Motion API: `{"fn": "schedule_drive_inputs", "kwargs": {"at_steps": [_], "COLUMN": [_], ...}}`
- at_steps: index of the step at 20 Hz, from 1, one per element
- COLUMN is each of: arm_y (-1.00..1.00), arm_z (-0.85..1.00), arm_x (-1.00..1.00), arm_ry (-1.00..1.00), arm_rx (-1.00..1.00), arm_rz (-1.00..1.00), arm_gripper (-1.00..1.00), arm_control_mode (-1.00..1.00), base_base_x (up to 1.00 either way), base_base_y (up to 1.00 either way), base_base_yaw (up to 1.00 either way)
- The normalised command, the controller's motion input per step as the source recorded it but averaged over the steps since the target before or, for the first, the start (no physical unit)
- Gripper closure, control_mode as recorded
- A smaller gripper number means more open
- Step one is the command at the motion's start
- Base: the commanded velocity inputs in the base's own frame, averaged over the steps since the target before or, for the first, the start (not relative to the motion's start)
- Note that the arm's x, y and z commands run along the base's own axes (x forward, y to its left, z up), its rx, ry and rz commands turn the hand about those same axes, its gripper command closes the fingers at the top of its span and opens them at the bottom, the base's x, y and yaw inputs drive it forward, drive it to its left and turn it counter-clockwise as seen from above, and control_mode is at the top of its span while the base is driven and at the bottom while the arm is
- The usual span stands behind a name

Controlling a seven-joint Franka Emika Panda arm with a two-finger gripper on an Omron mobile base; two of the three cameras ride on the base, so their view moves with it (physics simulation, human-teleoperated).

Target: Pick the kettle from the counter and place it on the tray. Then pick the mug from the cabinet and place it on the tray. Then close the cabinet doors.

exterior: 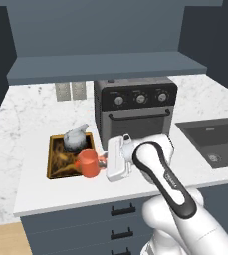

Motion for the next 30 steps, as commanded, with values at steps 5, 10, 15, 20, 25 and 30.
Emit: {"fn": "schedule_drive_inputs", "kwargs": {"at_steps": [5,10,15,20,25,30], "arm_y": [0.00,-0.01,-0.06,-0.03,0.00,0.14], "arm_z": [-0.53,-0.35,-0.23,-0.15,-0.21,-0.22], "arm_x": [0.56,0.61,0.56,0.54,0.53,0.34], "arm_ry": [0.00,-0.01,-0.08,-0.04,0.00,0.01], "arm_rx": [0.00,0.00,0.03,0.05,0.03,0.00], "arm_rz": [0.15,0.18,0.12,0.04,0.01,0.00], "arm_gripper": [1.00,1.00,1.00,1.00,1.00,1.00], "arm_control_mode": [-1.00,-1.00,-1.00,-1.00,-1.00,-1.00], "base_base_x": [0.00,0.00,0.00,0.00,0.00,0.00], "base_base_y": [0.00,0.00,0.00,0.00,0.00,0.00], "base_base_yaw": [0.00,0.00,0.00,0.00,0.00,0.00]}}
